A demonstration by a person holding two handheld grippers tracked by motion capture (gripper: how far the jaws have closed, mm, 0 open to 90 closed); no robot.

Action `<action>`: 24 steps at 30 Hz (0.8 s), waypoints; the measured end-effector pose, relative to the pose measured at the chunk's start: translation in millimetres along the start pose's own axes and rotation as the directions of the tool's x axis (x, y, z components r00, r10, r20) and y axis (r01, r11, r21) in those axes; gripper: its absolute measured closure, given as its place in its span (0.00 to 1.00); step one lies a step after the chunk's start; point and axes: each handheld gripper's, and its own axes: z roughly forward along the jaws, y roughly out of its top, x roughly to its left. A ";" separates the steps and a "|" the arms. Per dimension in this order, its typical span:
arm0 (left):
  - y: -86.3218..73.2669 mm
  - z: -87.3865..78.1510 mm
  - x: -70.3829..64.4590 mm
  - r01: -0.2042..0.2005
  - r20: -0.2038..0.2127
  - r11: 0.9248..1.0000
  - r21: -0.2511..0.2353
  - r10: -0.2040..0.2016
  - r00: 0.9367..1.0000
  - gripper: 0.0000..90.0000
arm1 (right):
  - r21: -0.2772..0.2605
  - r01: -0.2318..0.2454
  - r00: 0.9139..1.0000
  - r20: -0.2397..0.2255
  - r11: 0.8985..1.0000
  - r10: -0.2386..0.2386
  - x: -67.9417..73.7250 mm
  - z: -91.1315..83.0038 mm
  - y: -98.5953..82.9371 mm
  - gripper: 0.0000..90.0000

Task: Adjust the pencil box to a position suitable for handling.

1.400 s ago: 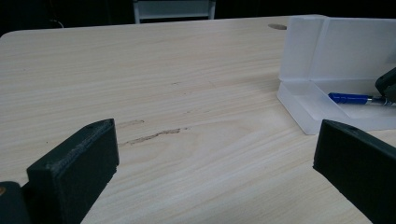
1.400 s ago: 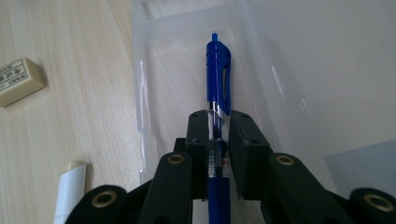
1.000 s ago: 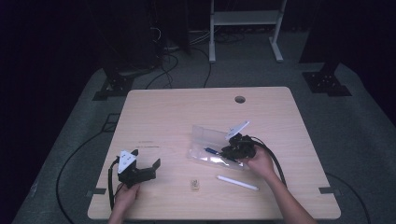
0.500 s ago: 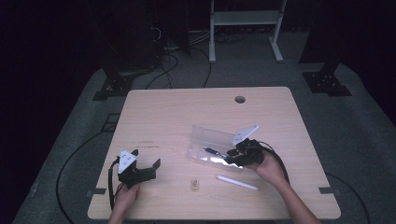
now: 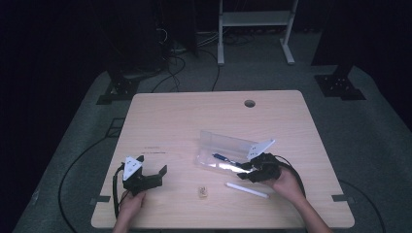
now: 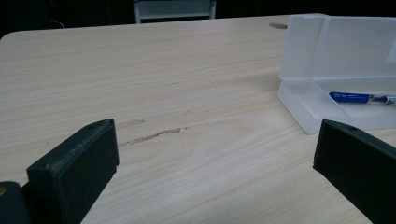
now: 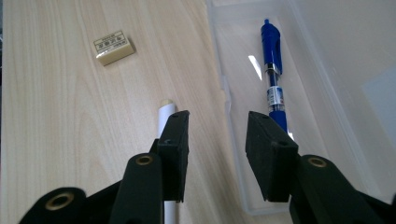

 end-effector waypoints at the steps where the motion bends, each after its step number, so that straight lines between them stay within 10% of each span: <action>1: 0.0 0.0 0.0 0.000 0.000 1.000 0.000 0.000 1.000 0.00 | 0.003 0.001 1.000 0.001 1.000 -0.001 1.1 -0.4 -0.9 0.65; 24: 0.0 0.0 -0.5 -0.001 -0.002 1.000 0.001 0.001 1.000 0.00 | -0.008 -0.017 1.000 -0.013 1.000 0.017 14.1 -1.8 -29.1 0.67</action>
